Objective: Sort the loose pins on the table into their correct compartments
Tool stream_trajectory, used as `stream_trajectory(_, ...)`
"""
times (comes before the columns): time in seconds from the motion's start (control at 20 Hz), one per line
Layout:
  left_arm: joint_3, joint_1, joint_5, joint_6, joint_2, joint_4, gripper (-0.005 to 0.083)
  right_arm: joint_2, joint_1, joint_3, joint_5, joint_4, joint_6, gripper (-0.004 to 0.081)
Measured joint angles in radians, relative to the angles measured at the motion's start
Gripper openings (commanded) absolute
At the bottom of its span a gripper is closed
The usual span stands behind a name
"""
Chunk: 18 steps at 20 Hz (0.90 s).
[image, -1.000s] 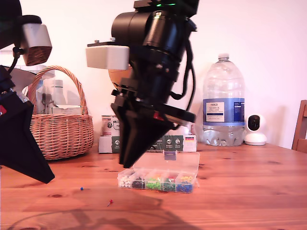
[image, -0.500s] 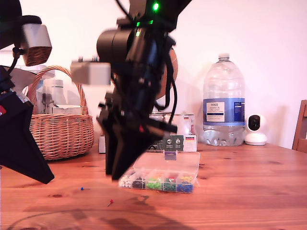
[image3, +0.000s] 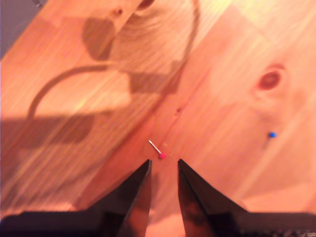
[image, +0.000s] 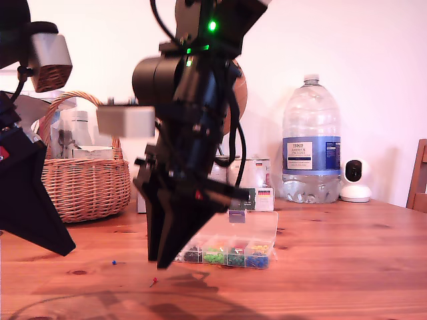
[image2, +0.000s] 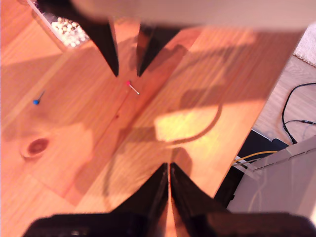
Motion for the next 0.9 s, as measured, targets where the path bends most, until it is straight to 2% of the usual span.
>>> stream_trajectory(0.3,0.0,0.0,0.0,-0.003,0.0,0.0,-0.0023,0.01,0.003,0.0,-0.018,0.002,0.0,0.0101)
stream_trajectory(0.9,0.0,0.0,0.0,-0.003,0.0,0.0,-0.0023,0.012,0.003,0.0,-0.021,0.0,0.0,0.0101)
